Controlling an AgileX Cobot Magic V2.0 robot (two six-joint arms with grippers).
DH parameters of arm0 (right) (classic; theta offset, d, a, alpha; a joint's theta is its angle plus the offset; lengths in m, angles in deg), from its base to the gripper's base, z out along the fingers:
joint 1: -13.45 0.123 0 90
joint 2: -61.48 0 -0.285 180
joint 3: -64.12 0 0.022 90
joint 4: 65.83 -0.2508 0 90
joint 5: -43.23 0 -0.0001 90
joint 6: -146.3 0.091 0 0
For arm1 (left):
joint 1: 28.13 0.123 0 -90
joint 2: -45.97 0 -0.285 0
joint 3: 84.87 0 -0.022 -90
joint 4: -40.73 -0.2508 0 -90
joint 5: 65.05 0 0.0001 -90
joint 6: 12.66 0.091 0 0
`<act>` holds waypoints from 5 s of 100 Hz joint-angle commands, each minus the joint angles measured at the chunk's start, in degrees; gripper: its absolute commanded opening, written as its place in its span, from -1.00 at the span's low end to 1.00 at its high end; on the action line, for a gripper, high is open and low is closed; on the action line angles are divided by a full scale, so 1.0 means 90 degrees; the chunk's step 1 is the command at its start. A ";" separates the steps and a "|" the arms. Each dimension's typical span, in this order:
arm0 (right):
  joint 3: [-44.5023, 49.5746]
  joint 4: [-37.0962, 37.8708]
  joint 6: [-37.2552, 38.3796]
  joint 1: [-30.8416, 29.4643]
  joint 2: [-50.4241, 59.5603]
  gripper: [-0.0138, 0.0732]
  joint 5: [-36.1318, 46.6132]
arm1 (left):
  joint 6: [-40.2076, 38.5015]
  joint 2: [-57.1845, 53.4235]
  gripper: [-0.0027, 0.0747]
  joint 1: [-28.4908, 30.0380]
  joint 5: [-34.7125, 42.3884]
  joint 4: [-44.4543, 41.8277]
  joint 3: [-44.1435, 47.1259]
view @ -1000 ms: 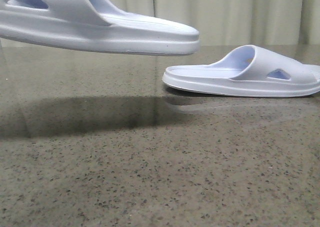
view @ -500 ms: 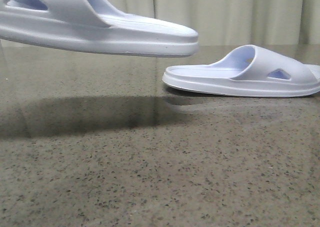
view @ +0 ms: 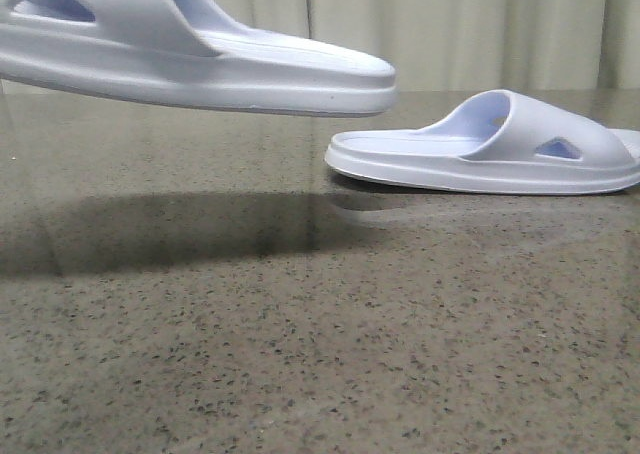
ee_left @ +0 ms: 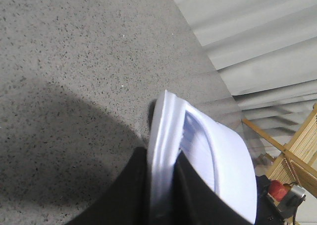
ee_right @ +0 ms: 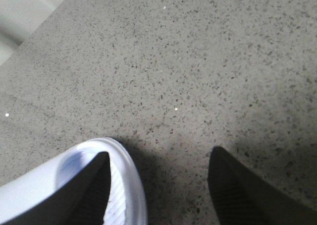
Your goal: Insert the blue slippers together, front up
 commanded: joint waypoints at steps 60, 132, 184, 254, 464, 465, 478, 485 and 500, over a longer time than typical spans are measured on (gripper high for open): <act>-0.0673 0.0039 0.0077 0.0048 -0.0215 0.17 0.0319 | -0.0008 -0.0030 -0.89 0.0033 0.0192 0.0224 -0.0179; -0.0740 0.0039 0.0088 0.0389 -0.0828 0.17 0.0306 | -0.0008 -0.0030 -0.89 0.0033 0.0218 0.0201 -0.0179; -0.0751 -0.0235 0.0088 0.0764 -0.1320 -0.54 0.0235 | -0.0008 -0.0030 -0.89 0.0033 0.0218 0.0189 -0.0179; -0.1099 -0.0143 0.0088 0.0764 0.0090 -0.93 0.1145 | -0.0008 -0.0030 -0.89 0.0033 0.0218 0.0189 -0.0179; -0.1097 -0.0217 -0.0015 0.2295 0.2323 -0.93 -0.0643 | 0.1804 0.0086 -0.89 0.0033 -0.2139 0.4602 -0.0179; -0.1097 -0.0217 -0.0015 0.2295 0.2312 -0.93 -0.0641 | 0.1823 0.0086 -0.89 0.0033 -0.2159 0.4626 -0.0179; -0.1097 -0.0221 -0.0015 0.2321 0.2314 -0.93 -0.0536 | 0.1835 0.0187 -0.89 0.0018 -0.2412 0.4627 -0.0192; -0.1097 -0.0221 -0.0015 0.2433 0.2314 -0.93 -0.0417 | 0.1835 0.0223 -0.89 -0.0040 -0.2497 0.4627 -0.0192; -0.1097 -0.0221 -0.0015 0.2708 0.2195 -0.93 -0.0184 | 0.1835 0.0332 -0.89 -0.0294 -0.2541 0.4627 -0.0192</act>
